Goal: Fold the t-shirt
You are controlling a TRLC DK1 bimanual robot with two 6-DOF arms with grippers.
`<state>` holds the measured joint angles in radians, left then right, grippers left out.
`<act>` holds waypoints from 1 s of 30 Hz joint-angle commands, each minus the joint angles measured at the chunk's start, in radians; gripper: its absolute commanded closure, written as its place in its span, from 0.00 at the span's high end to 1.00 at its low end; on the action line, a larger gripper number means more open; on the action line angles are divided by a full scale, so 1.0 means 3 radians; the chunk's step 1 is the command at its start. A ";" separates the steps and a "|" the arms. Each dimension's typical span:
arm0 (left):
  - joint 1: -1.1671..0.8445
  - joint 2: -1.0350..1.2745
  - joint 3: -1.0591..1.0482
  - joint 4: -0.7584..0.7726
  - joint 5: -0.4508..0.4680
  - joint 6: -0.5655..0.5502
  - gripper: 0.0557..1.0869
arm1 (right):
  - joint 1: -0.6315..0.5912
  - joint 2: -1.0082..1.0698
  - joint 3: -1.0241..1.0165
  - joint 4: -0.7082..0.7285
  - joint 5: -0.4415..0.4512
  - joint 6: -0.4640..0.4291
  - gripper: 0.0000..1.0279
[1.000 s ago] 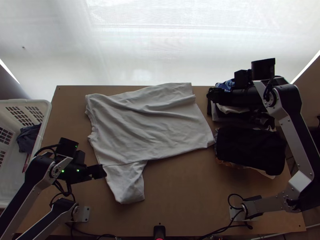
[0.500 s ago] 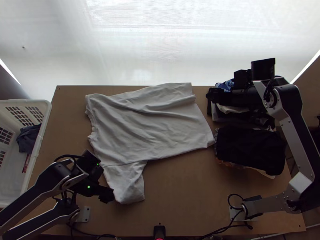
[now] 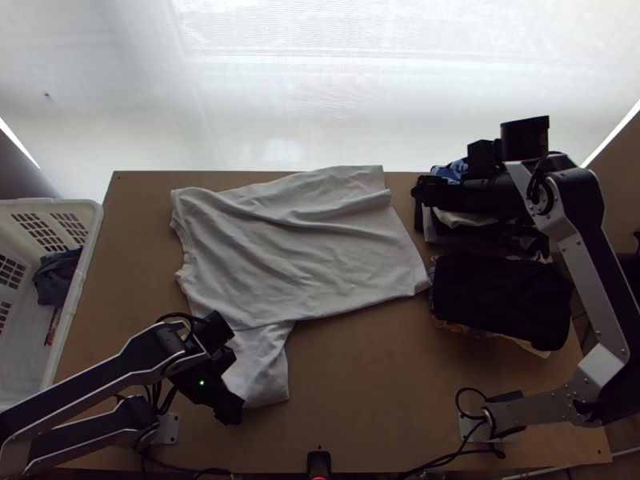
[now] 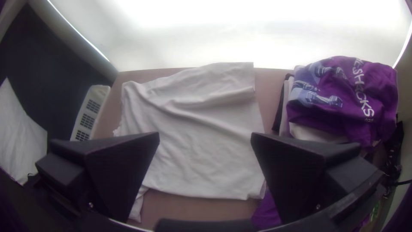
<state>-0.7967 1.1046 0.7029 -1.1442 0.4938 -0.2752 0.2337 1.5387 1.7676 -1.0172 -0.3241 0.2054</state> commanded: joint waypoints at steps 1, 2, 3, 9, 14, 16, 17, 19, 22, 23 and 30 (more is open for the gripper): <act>0.0360 0.0189 0.0030 0.0061 -0.0015 0.0273 0.95 | -0.0058 -0.0026 -0.0032 -0.0010 0.0001 0.0000 0.96; 0.0564 0.0204 0.0071 0.0102 -0.0061 0.0329 0.95 | -0.0058 -0.0026 -0.0032 -0.0010 0.0001 0.0000 0.96; 0.0774 0.0230 0.0127 0.0168 -0.0107 0.0345 0.95 | -0.0058 -0.0026 -0.0037 -0.0010 0.0001 0.0000 0.96; 0.1940 0.0542 0.0607 0.0634 -0.0490 -0.0213 0.95 | -0.0063 -0.0016 -0.0032 -0.0010 0.0001 -0.0005 0.96; 0.2303 0.0644 0.0623 0.0526 -0.0695 -0.0253 0.95 | -0.0063 0.0020 -0.0007 -0.0005 0.0001 -0.0010 0.96; 0.2318 0.0557 0.0592 0.0485 -0.0746 -0.0218 0.95 | -0.0063 0.0030 -0.0001 -0.0005 0.0001 -0.0015 0.96; 0.2318 0.0506 0.0572 0.0455 -0.0746 -0.0172 0.95 | -0.0063 0.0035 -0.0001 -0.0005 0.0001 -0.0020 0.96; 0.2308 0.0460 0.0526 0.0450 -0.0746 -0.0172 0.95 | -0.0063 0.0046 -0.0001 -0.0005 0.0001 -0.0025 0.96; 0.2262 0.0521 0.0403 0.0490 -0.0782 -0.0167 0.95 | -0.0063 0.0061 0.0014 -0.0005 0.0001 -0.0025 0.96; 0.2231 0.0567 0.0357 0.0511 -0.0792 -0.0167 0.95 | -0.0058 0.0061 0.0019 0.0001 -0.0004 -0.0020 0.96; 0.2073 0.0762 0.0301 0.0608 -0.0813 -0.0177 0.95 | -0.0058 0.0056 0.0034 0.0001 0.0001 -0.0030 0.96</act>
<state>-0.1467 1.2953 0.8112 -0.9768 0.2600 -0.3260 0.2169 1.5543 1.7733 -1.0187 -0.3241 0.1978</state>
